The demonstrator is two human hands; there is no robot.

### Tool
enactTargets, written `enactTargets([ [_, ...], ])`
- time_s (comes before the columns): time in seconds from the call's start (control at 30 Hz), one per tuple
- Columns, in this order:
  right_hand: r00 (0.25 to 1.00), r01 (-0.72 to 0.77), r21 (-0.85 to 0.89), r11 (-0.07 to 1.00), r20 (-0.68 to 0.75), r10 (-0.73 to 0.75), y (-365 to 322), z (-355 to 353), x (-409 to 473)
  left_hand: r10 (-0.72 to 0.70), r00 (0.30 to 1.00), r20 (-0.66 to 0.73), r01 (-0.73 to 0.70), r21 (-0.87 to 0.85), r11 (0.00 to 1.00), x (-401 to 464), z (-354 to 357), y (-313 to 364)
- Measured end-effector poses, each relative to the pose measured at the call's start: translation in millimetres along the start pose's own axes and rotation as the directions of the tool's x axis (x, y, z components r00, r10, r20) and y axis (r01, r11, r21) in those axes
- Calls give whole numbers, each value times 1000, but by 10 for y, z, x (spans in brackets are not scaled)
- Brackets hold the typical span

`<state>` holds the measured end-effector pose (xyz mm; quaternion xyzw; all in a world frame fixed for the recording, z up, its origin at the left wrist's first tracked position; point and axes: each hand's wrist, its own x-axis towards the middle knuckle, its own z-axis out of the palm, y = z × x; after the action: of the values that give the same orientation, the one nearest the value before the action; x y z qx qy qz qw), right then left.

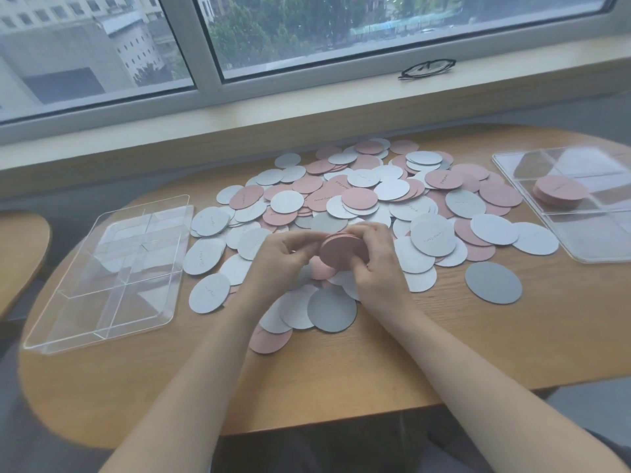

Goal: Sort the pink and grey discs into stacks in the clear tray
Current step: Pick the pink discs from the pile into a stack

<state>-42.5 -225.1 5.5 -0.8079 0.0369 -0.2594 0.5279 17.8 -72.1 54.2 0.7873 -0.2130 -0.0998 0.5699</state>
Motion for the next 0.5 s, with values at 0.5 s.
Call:
enactTargets([
  [0.5, 985, -108, 107, 988, -120, 121, 40, -32, 1, 1, 998, -67, 43, 643, 765, 243, -3, -295],
])
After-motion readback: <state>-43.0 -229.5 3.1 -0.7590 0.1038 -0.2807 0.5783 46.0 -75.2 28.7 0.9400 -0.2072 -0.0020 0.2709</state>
